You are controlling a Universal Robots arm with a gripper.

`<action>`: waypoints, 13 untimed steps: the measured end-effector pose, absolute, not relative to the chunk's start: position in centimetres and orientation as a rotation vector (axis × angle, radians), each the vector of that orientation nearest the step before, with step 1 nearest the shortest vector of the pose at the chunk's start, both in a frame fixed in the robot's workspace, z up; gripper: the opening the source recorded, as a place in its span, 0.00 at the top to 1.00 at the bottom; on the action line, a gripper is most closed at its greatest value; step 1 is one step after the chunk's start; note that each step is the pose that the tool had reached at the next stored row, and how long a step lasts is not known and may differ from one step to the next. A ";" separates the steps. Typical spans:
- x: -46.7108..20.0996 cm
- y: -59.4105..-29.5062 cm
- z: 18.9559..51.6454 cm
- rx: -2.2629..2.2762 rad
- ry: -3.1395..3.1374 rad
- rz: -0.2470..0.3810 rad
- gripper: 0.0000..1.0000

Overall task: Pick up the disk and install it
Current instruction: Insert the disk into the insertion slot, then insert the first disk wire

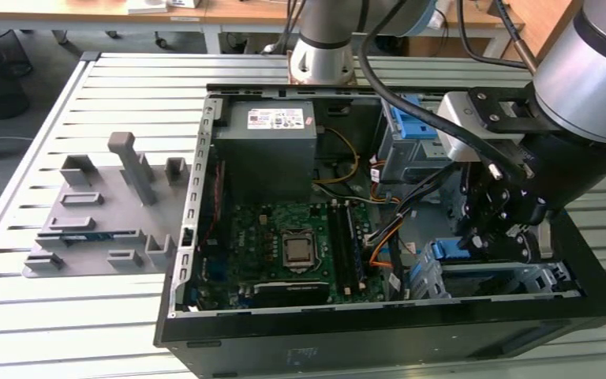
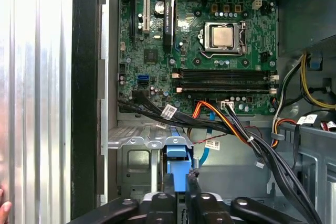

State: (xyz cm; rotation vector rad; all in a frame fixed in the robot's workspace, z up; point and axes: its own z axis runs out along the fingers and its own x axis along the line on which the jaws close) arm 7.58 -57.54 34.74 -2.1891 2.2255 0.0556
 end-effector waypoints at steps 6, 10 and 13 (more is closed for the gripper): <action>7.6 -57.5 34.7 -2.189 2.225 0.056 0.89; 7.6 -57.5 34.7 -2.189 2.226 0.056 0.89; 7.6 -57.5 34.7 -2.189 2.225 0.056 0.89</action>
